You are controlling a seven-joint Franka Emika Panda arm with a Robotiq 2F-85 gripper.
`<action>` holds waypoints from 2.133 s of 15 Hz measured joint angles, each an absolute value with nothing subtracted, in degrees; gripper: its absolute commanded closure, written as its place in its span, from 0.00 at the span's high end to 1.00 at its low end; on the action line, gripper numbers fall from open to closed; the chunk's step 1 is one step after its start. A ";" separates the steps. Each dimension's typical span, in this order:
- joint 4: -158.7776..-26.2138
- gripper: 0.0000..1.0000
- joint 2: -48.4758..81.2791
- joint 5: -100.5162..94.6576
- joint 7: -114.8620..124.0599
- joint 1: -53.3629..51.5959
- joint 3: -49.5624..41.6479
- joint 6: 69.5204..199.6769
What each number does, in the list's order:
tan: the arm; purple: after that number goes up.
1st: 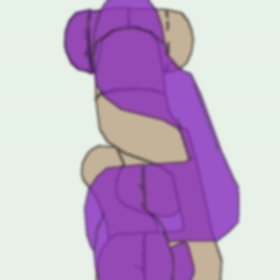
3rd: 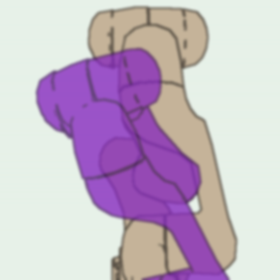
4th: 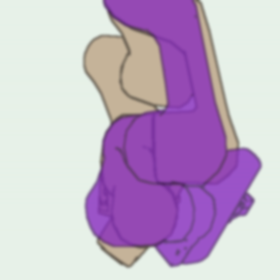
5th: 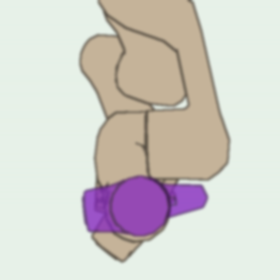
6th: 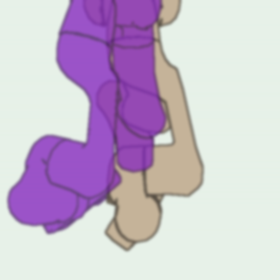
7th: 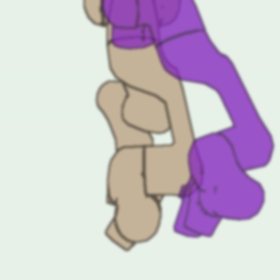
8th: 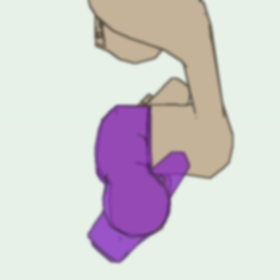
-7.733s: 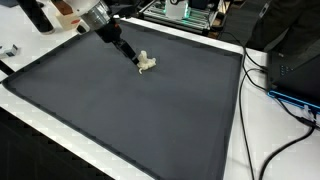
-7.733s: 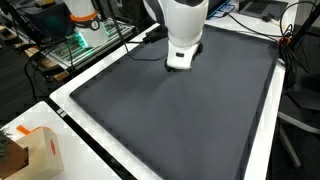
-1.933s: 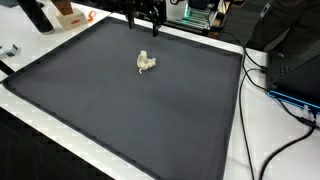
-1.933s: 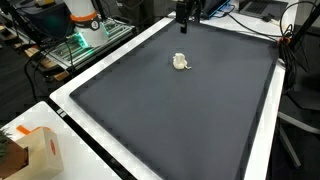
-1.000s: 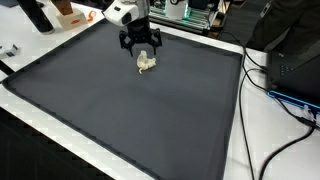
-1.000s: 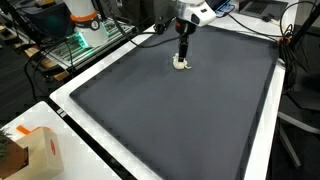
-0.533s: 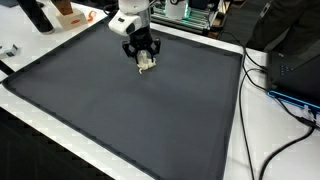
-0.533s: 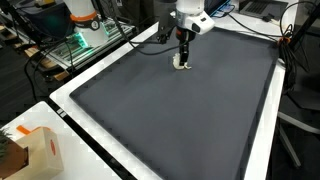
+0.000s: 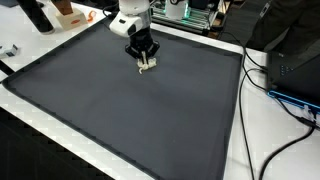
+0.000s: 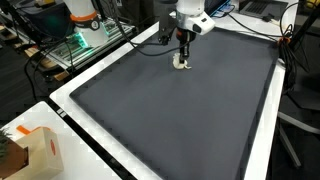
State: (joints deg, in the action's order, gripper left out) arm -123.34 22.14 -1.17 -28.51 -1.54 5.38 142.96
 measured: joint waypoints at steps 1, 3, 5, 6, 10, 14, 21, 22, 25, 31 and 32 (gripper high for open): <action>-123.34 0.03 22.14 -1.20 -28.61 -1.50 5.43 142.96; -123.34 0.03 22.14 -1.27 -28.78 -1.48 5.46 142.96; -123.34 0.03 22.14 -1.29 -29.18 -1.44 5.50 142.96; -123.34 0.38 22.14 -1.29 -29.40 -1.40 5.53 142.96; -123.29 0.61 22.13 -1.29 -29.44 -1.17 5.81 142.96; -123.10 0.92 21.90 -1.29 -29.44 -1.02 6.07 142.96; -123.26 1.00 18.55 -0.42 -28.74 -0.86 6.31 142.13; -123.50 1.00 17.51 0.48 -28.69 -0.57 6.54 141.98; -125.23 1.00 13.65 8.48 -29.79 1.34 7.69 141.93; -132.06 1.00 6.69 35.18 -40.11 6.26 7.51 141.97; -133.20 1.00 6.15 39.53 -41.87 6.67 6.92 141.97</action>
